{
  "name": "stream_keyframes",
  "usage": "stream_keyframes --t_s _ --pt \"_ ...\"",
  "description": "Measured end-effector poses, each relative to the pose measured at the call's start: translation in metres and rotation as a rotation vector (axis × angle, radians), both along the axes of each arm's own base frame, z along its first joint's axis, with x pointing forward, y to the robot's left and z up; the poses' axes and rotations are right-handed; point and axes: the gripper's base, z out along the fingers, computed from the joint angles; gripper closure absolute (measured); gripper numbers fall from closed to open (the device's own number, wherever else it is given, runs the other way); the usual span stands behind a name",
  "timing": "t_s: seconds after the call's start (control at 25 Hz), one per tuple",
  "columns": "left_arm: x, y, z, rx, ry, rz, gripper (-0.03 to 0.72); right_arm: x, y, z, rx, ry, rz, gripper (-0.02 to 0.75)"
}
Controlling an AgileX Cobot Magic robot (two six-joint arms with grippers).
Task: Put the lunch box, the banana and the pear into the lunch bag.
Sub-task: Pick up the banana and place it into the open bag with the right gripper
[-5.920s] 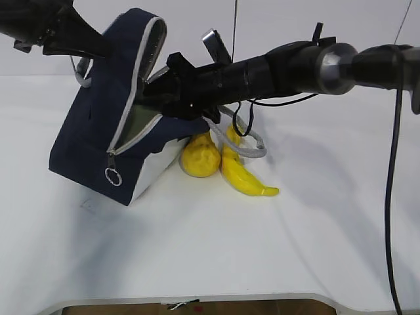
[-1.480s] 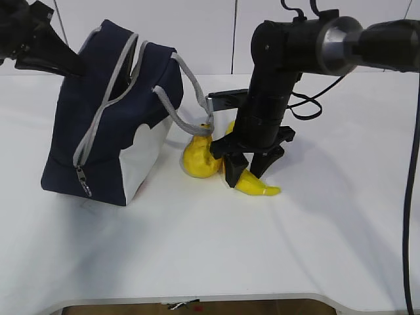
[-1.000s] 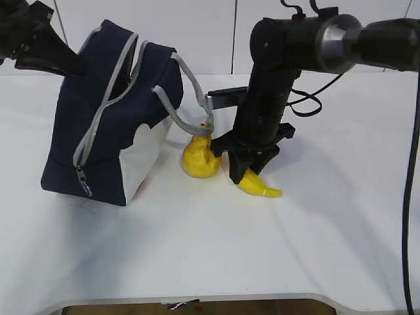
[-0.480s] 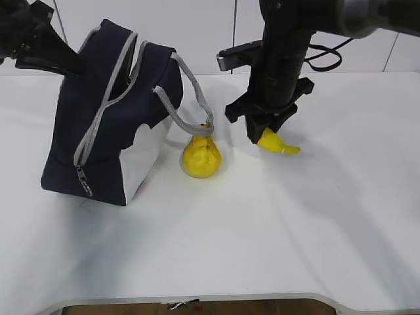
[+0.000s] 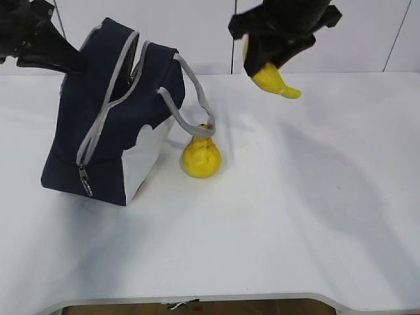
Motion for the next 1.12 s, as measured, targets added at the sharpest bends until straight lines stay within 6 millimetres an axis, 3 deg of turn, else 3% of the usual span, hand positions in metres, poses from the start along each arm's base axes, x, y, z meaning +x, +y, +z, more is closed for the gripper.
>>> stream_keyframes --t_s 0.16,0.32,0.6,0.92,1.12 --pt "0.000 -0.003 0.003 -0.051 0.005 0.006 0.665 -0.015 0.019 0.025 0.252 0.038 0.095 0.457" --pt "0.000 -0.005 0.005 -0.087 0.011 0.006 0.665 -0.022 0.037 0.031 0.452 0.095 0.195 0.457" --pt "-0.001 -0.006 0.006 -0.101 0.016 0.004 0.665 -0.008 0.067 0.002 0.694 0.223 0.294 0.457" --pt "-0.002 -0.006 0.006 -0.103 0.025 -0.008 0.665 0.002 0.090 -0.039 0.733 0.295 0.348 0.457" --pt "-0.002 -0.006 0.006 -0.108 0.026 -0.008 0.665 0.005 0.094 -0.042 0.791 0.276 0.374 0.457"
